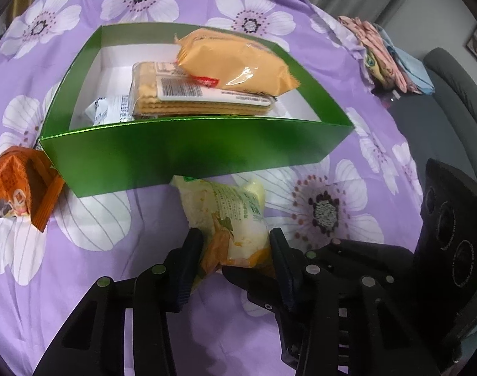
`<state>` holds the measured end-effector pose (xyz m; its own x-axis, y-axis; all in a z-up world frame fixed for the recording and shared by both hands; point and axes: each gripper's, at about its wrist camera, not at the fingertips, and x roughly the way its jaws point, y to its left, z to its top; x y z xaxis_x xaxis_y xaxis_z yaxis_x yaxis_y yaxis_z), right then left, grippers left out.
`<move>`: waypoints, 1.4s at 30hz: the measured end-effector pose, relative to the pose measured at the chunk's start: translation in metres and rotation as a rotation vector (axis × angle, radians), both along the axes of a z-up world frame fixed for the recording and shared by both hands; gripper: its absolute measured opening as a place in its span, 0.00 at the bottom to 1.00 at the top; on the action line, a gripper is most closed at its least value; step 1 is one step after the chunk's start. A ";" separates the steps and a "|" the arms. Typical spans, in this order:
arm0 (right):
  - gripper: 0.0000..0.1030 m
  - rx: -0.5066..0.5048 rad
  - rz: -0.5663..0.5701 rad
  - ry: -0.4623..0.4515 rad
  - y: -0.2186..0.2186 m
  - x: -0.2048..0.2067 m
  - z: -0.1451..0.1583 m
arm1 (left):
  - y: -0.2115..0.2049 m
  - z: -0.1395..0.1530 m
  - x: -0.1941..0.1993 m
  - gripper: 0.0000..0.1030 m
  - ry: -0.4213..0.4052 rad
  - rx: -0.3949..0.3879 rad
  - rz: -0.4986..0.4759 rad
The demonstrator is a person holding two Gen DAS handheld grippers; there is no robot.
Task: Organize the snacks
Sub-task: 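Lift the green-and-yellow bag over the green box and lower it in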
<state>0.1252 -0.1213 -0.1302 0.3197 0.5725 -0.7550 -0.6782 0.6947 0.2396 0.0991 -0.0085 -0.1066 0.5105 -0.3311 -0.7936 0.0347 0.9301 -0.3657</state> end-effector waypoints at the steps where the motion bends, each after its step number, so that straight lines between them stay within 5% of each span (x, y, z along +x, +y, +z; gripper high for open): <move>1: 0.16 0.001 0.006 -0.005 0.000 -0.002 0.002 | 0.000 0.002 -0.002 0.43 -0.005 0.005 -0.001; 23: 0.16 0.065 0.004 -0.153 -0.018 -0.038 0.061 | -0.013 0.065 -0.031 0.43 -0.156 0.023 -0.018; 42: 0.16 0.106 -0.051 -0.252 -0.027 0.009 0.096 | -0.023 0.097 0.024 0.43 -0.232 0.030 -0.052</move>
<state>0.1346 -0.1482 -0.0341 0.5204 0.6223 -0.5848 -0.6904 0.7096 0.1407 0.1230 -0.0313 -0.0095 0.6636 -0.3393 -0.6667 0.1627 0.9353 -0.3141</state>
